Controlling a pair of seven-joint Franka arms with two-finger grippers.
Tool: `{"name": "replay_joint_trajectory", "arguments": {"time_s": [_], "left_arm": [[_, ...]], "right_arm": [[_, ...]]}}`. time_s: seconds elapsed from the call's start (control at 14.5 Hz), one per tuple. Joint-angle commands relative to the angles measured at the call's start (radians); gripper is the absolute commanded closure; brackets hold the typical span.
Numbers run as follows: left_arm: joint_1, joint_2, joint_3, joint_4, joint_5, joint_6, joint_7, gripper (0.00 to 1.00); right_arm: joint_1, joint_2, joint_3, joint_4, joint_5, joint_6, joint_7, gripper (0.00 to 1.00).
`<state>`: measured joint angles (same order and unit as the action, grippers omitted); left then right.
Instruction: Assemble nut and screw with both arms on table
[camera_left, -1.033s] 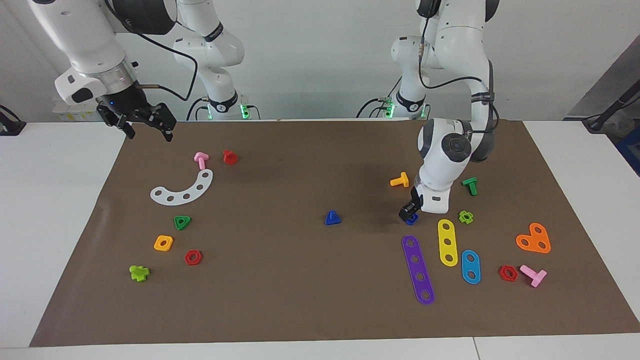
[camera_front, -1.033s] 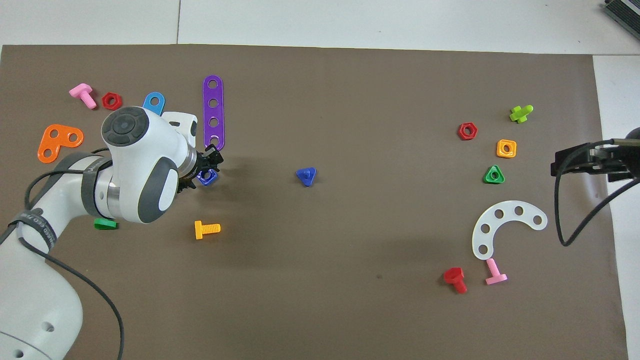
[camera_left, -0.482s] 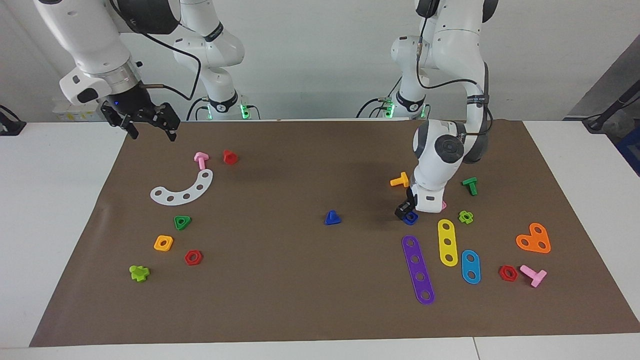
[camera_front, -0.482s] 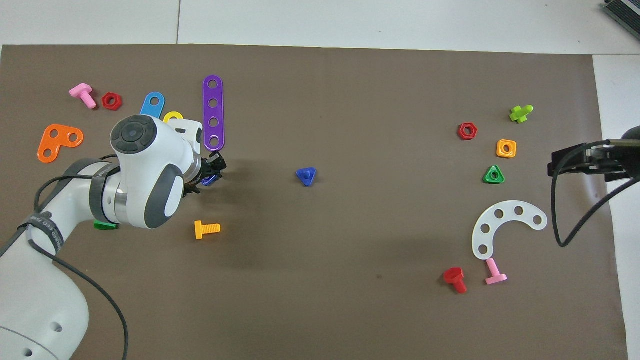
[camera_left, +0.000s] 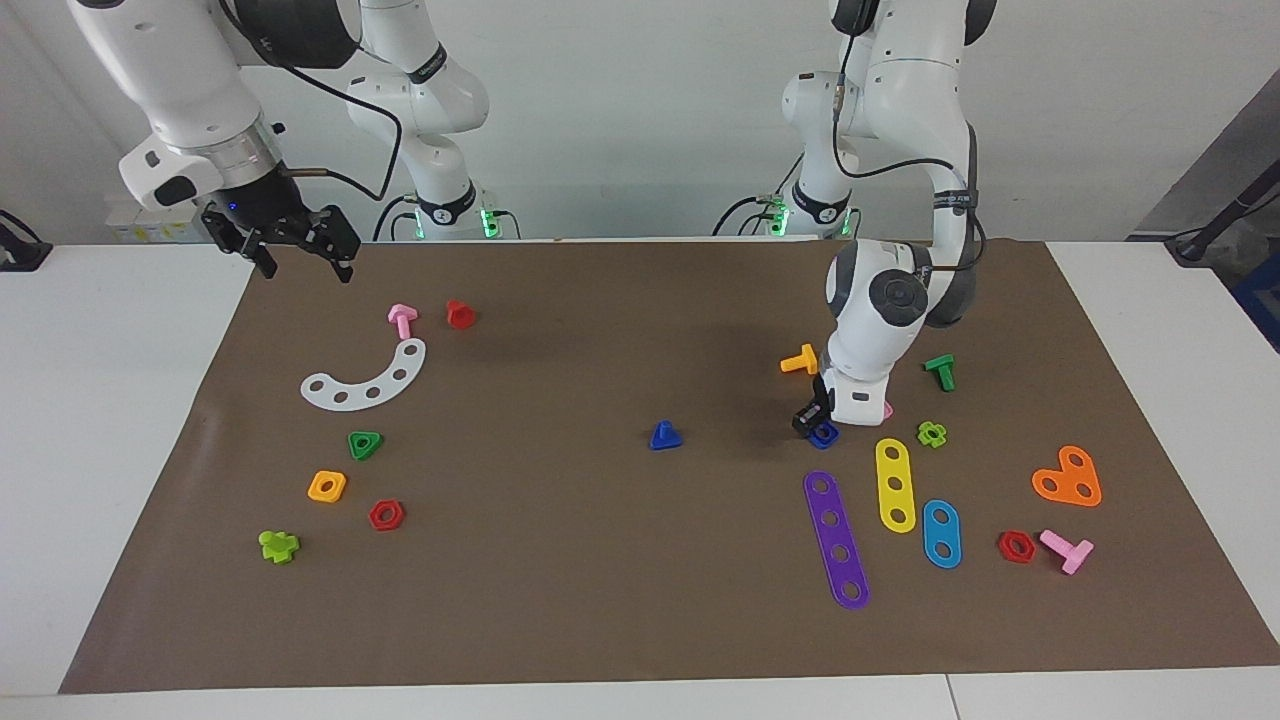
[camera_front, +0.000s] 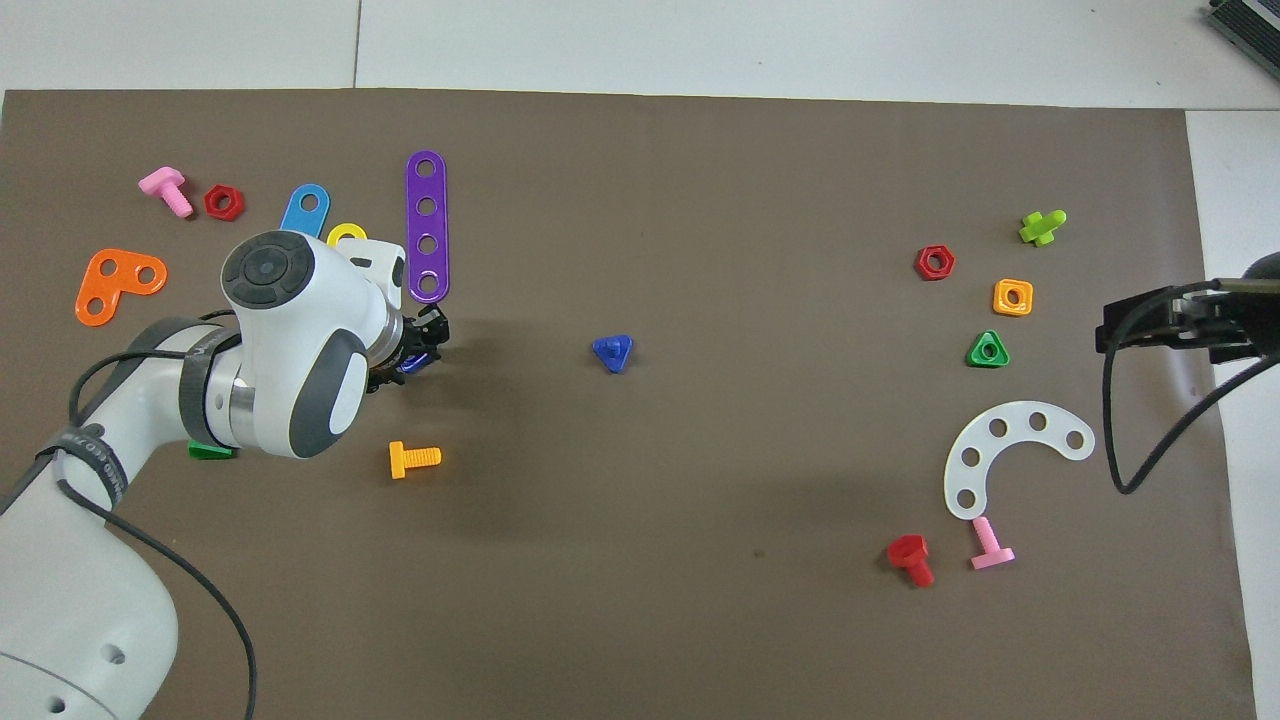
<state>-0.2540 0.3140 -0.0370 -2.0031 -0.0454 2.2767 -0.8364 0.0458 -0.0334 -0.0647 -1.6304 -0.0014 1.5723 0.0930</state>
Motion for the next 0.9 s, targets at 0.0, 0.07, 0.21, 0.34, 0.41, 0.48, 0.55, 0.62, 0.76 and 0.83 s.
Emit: {"name": "replay_joint_trajectory", "arguments": {"time_s": [0.0, 0.07, 0.21, 0.34, 0.41, 0.48, 0.55, 0.62, 0.76, 0.83], "left_arm": [[-0.014, -0.015, 0.014, -0.028, 0.015, 0.029, 0.006, 0.54], [-0.013, -0.015, 0.014, -0.026, 0.016, 0.029, 0.014, 0.59], [-0.013, -0.013, 0.014, -0.016, 0.022, 0.029, 0.023, 0.64], [-0.013, 0.002, 0.014, 0.029, 0.032, 0.021, 0.026, 0.68], [-0.014, 0.016, 0.012, 0.055, 0.041, 0.021, 0.031, 0.70], [-0.018, 0.022, 0.011, 0.085, 0.056, 0.017, 0.036, 0.71], [-0.024, 0.036, 0.011, 0.122, 0.067, 0.009, 0.039, 0.71], [-0.051, 0.051, 0.011, 0.154, 0.070, 0.007, 0.055, 0.71], [-0.086, 0.071, 0.011, 0.214, 0.076, -0.005, 0.121, 0.71], [-0.109, 0.088, 0.009, 0.259, 0.076, -0.023, 0.147, 0.73]], "right_arm": [[-0.010, -0.011, 0.005, -0.012, 0.012, 0.002, -0.024, 0.00], [-0.010, -0.011, 0.006, -0.012, 0.012, 0.002, -0.024, 0.00], [-0.010, -0.011, 0.005, -0.012, 0.012, 0.002, -0.024, 0.00], [-0.010, -0.011, 0.006, -0.012, 0.011, 0.002, -0.024, 0.00], [-0.010, -0.011, 0.006, -0.012, 0.012, 0.002, -0.024, 0.00], [-0.010, -0.011, 0.006, -0.012, 0.012, 0.002, -0.024, 0.00], [-0.010, -0.011, 0.006, -0.012, 0.012, 0.002, -0.024, 0.00], [-0.010, -0.011, 0.005, -0.012, 0.011, 0.002, -0.024, 0.00], [-0.010, -0.011, 0.006, -0.012, 0.012, 0.002, -0.024, 0.00], [-0.010, -0.011, 0.005, -0.012, 0.012, 0.002, -0.024, 0.00]]}}
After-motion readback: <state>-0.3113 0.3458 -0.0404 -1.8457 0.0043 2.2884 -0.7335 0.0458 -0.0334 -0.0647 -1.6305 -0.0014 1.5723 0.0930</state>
